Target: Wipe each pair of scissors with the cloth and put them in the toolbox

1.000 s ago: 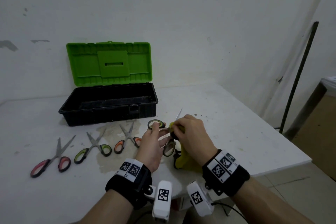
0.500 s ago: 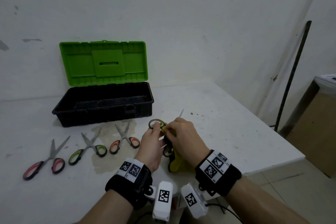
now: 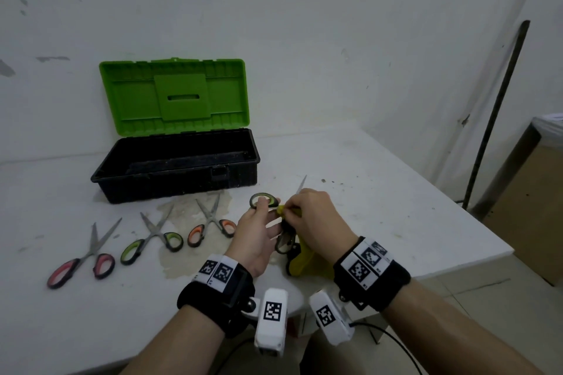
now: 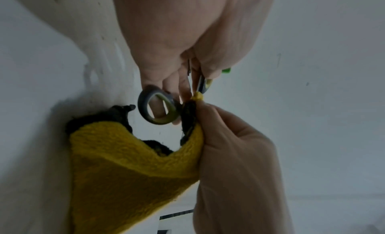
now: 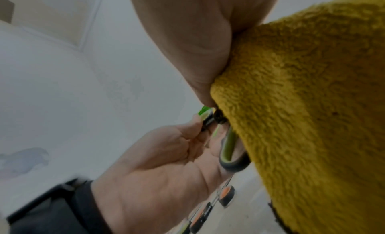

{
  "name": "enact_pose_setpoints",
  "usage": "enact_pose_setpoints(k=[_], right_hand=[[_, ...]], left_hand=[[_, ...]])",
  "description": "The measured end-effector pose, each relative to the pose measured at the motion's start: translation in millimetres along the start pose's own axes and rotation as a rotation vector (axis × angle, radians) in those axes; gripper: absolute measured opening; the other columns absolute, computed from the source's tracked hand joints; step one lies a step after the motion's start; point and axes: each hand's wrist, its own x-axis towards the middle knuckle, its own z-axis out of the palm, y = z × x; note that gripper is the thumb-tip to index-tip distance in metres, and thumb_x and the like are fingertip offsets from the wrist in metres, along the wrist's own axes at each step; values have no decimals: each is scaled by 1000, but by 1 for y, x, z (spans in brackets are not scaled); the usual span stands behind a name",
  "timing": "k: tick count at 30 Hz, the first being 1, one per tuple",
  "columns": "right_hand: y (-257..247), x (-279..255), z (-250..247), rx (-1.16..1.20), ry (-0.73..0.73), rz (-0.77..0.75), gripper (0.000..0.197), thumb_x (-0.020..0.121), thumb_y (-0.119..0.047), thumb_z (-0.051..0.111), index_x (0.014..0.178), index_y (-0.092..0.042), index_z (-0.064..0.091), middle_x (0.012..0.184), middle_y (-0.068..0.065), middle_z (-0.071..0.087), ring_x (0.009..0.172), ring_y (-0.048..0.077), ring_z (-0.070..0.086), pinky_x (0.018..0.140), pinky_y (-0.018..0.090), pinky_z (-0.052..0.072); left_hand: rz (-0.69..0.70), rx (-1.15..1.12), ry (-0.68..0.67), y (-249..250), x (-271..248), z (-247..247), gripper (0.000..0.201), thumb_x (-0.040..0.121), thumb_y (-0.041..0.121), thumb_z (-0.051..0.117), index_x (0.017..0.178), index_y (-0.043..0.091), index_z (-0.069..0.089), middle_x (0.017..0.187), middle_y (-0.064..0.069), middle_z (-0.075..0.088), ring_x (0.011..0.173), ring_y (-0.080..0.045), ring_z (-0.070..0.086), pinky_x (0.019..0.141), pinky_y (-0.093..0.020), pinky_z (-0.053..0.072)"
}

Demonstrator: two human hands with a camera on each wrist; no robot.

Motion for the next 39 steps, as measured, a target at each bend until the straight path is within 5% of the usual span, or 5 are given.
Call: enact_pose_setpoints(k=[7, 11, 17, 23, 39], right_hand=[[-6, -3, -4, 28, -31, -28, 19, 91, -21, 59, 91, -11, 75, 88, 7, 64, 82, 21, 59, 75, 36, 49], [-3, -6, -9, -6, -57, -6, 21, 93, -21, 58, 96, -11, 76, 89, 9, 67, 86, 24, 60, 77, 36, 49], [10, -4, -20, 20, 2, 34, 19, 94, -23, 60, 99, -14, 76, 95, 1, 69, 87, 15, 60, 74, 22, 45], [7, -13, -9, 24, -102, -133, 16, 92, -27, 64, 99, -19, 76, 94, -1, 66, 86, 14, 59, 78, 25, 48], [18, -6, -11, -169, -95, -291, 19, 99, -20, 53, 105, -19, 71, 102, -2, 54, 85, 20, 57, 68, 35, 52]], left_hand=[[-14, 97, -17, -6, 0, 1, 46, 105, 48, 36, 123, 13, 60, 116, -16, 71, 86, -29, 71, 67, -39, 58], [40, 195, 24, -7, 1, -4, 47, 103, 52, 35, 117, 18, 64, 111, -11, 73, 97, -33, 72, 81, -45, 61], [118, 80, 83, -9, 1, -4, 43, 105, 44, 36, 114, 7, 57, 90, -18, 64, 59, -24, 61, 50, -32, 53], [131, 86, 99, -9, 2, 0, 44, 106, 47, 33, 116, 15, 61, 99, -11, 68, 87, -23, 68, 75, -39, 58], [202, 118, 121, -4, -1, -1, 41, 105, 47, 34, 105, 17, 63, 98, -12, 68, 81, -23, 64, 64, -37, 55]])
